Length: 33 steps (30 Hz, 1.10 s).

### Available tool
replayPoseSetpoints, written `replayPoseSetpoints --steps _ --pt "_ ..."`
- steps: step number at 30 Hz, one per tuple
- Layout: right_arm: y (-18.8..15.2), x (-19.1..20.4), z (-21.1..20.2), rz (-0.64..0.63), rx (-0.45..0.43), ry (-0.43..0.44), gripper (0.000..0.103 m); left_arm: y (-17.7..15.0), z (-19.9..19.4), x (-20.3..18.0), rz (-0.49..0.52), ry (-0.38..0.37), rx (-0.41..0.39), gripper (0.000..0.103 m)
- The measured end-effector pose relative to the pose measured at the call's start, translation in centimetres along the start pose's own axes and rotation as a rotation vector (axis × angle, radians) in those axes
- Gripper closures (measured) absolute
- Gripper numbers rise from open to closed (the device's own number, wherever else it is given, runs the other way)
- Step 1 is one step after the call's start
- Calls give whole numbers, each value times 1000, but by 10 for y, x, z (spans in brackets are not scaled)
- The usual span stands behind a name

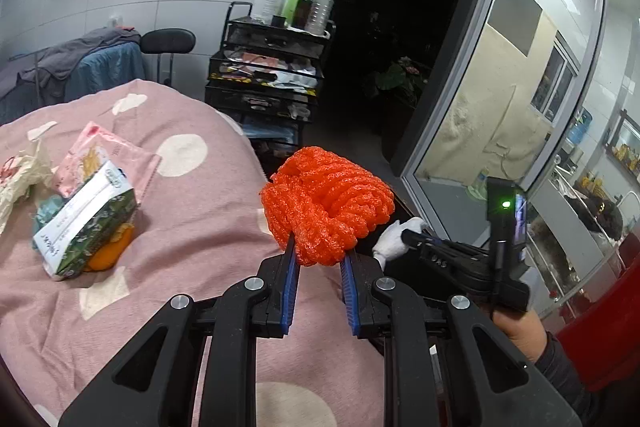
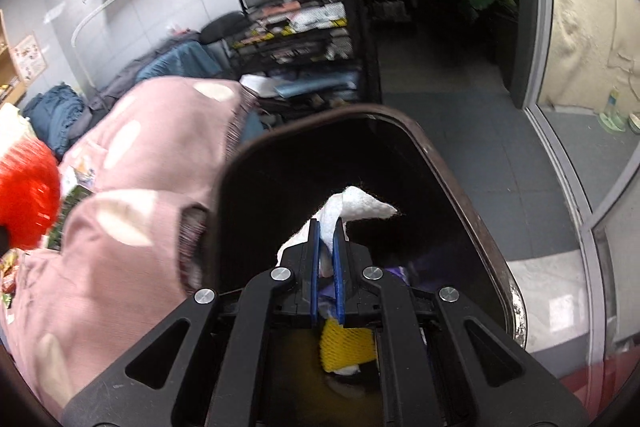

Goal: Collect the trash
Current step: 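Carry the white tissue over the bin and open the right gripper while left holds orange net, then carry the orange foam net over the bin and open the left gripper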

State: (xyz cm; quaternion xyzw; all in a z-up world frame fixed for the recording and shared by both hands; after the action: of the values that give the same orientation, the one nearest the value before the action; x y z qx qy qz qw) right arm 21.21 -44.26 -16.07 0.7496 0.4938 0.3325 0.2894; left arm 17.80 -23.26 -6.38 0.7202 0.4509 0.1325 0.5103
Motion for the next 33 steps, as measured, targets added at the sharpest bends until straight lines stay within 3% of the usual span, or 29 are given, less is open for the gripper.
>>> replayPoseSetpoints --steps 9,11,13,14,23,33 --pt "-23 -17 17 19 52 -33 93 -9 17 -12 2 -33 50 83" --pt "-24 -17 19 24 55 -31 79 -10 20 -14 3 -35 57 83" --pt "-23 -19 16 46 35 -33 30 -11 22 -16 2 -41 65 83" --pt "-22 -18 15 58 22 -30 25 -12 23 -17 2 -43 69 83" --pt "-13 -20 3 79 -19 -46 18 -16 36 -27 14 -64 100 83" --pt "14 -44 -26 146 -131 -132 11 -20 62 -45 33 -109 170 83"
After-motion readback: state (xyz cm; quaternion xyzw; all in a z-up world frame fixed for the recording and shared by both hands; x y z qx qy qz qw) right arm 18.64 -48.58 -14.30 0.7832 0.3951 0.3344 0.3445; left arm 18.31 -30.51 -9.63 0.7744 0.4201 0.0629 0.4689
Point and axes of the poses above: each gripper's, at about its wrist camera, not at the fingertips, and z roughly the way its jaws point, x to its left, y to its top, the point moved 9 cm from there along z, roughly the way its jaws point, and after that the axes turned 9 degrees about -x, right-handed, at the moved point
